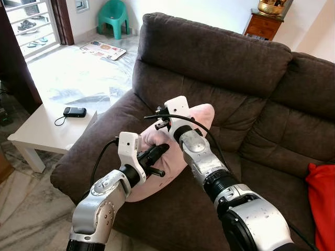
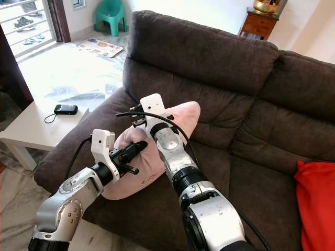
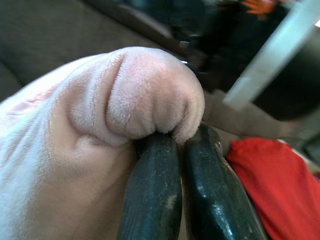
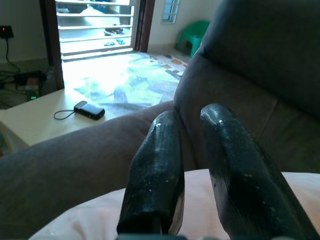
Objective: Move the pillow to the sofa from floor
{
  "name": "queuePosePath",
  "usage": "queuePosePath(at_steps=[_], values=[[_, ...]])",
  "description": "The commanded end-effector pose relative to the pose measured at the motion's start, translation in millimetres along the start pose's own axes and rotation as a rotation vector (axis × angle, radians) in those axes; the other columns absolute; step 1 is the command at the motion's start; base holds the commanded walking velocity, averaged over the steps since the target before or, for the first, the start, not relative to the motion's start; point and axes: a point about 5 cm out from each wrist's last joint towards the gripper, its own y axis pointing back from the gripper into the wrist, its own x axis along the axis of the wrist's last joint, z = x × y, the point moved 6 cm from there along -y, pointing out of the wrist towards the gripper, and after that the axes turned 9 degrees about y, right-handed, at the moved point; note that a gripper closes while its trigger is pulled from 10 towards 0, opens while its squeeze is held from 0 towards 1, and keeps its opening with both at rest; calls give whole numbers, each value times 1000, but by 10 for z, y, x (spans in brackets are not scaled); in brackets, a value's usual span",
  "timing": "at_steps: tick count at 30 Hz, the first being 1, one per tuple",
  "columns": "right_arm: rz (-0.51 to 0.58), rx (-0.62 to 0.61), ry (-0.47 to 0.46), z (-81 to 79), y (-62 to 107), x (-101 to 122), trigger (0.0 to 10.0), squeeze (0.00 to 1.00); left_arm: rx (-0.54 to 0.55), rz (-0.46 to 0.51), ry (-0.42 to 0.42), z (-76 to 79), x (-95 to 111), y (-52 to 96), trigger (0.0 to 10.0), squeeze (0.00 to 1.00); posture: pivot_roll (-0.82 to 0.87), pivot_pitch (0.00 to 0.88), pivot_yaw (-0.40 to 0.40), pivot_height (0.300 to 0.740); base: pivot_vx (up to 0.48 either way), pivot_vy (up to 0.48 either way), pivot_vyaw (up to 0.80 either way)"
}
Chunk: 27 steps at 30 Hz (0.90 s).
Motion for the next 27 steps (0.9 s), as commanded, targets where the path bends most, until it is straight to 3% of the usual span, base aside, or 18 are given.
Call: queuePosePath(at_steps=[1,3,5,7,8,12,13,14,17,20,23,25,27], values=[[17,-51,9,200,43,-10,10000,0,137,67,-6,-263,95,73,10000,0,161,0,-185,740,0,0,0],[6,-100,12,371,93,-79,10000,0,265,101,-7,-522,132,174,10000,0,162,0,-186,740,0,0,0],[-9,-197,47,701,220,-198,10000,0,433,150,20,-858,174,359,10000,0,162,0,-187,740,0,0,0],[-25,-260,53,917,329,-297,10000,0,508,174,30,-998,201,467,10000,0,162,0,-187,740,0,0,0],[-47,-320,64,1118,452,-402,10000,0,562,195,48,-1099,218,549,10000,0,156,0,-187,740,0,0,0],[-127,-453,97,1538,833,-733,10000,0,663,212,84,-1298,171,697,10000,0,143,0,-185,740,0,0,0],[-127,-453,97,1538,833,-733,10000,0,663,212,84,-1298,171,697,10000,0,143,0,-185,740,0,0,0],[-166,-483,102,1622,965,-859,10000,0,695,207,84,-1357,130,730,10000,0,140,0,-182,740,0,0,0],[-216,-517,96,1680,1170,-1034,10000,0,737,222,143,-1438,61,771,10000,0,137,0,-180,740,0,0,0],[-226,-526,92,1655,1227,-1076,10000,0,769,233,171,-1489,27,793,10000,0,134,0,-174,740,0,0,0],[-231,-541,84,1631,1262,-1089,10000,0,861,314,265,-1634,38,895,10000,0,131,0,-170,740,0,0,0],[-218,-555,70,1622,1264,-1050,10000,0,922,422,368,-1749,114,987,10000,0,131,0,-170,740,0,0,0],[-220,-555,72,1620,1261,-1042,10000,0,940,448,376,-1787,139,1028,10000,0,132,0,-173,740,0,0,0]])
